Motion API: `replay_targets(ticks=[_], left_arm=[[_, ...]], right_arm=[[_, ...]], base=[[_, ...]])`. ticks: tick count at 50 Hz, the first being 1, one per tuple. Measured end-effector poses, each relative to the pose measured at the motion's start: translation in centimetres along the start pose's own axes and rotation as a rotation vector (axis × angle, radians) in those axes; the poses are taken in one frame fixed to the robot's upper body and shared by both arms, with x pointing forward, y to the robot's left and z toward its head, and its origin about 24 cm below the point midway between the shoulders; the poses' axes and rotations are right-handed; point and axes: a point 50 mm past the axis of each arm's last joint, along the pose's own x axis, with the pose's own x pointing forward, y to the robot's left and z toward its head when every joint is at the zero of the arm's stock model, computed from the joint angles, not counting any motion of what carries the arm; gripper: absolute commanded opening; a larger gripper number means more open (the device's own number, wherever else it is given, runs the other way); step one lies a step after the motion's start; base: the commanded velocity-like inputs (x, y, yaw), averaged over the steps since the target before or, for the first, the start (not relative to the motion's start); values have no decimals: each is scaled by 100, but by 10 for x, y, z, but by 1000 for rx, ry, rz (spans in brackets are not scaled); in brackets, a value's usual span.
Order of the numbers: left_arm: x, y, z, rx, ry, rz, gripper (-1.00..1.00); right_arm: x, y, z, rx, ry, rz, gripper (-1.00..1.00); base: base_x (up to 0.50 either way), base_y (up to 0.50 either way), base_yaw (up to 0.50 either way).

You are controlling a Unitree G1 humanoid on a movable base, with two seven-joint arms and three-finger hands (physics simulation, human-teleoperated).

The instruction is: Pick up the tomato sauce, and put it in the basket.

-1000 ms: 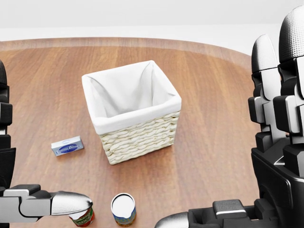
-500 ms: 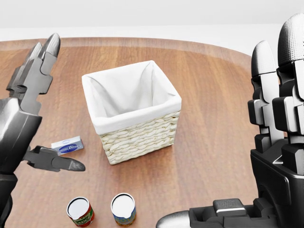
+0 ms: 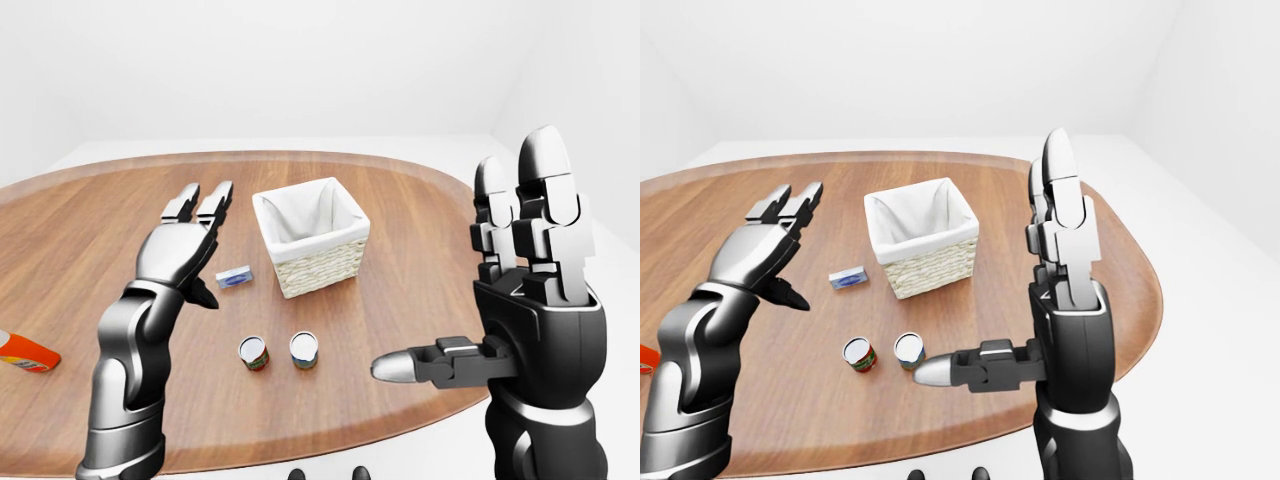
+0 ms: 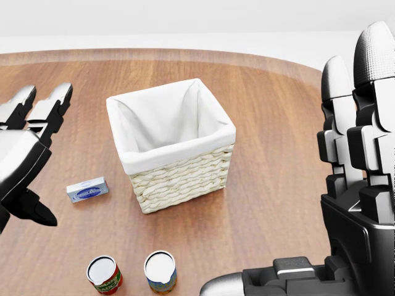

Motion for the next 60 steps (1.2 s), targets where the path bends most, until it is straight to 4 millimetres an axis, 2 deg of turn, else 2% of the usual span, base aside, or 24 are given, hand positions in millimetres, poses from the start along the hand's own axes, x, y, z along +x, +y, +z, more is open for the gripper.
replay_targets(ticks=[12,25,40,60], left_arm=[[-34,-40,-16,-60,76,-366,100],[-63,-58,-19,-193,103,-419,100],[-74,-77,-21,-212,150,-490,100],[-72,-121,-18,-103,184,-700,100]], right_arm=[[-1,1,-4,5,22,-1,100],[-2,1,-9,11,47,-4,100],[-3,1,-12,15,65,-4,100],[-4,2,-12,17,69,-3,100]], base=[[0,0,0],[0,0,0],[0,0,0],[0,0,0]])
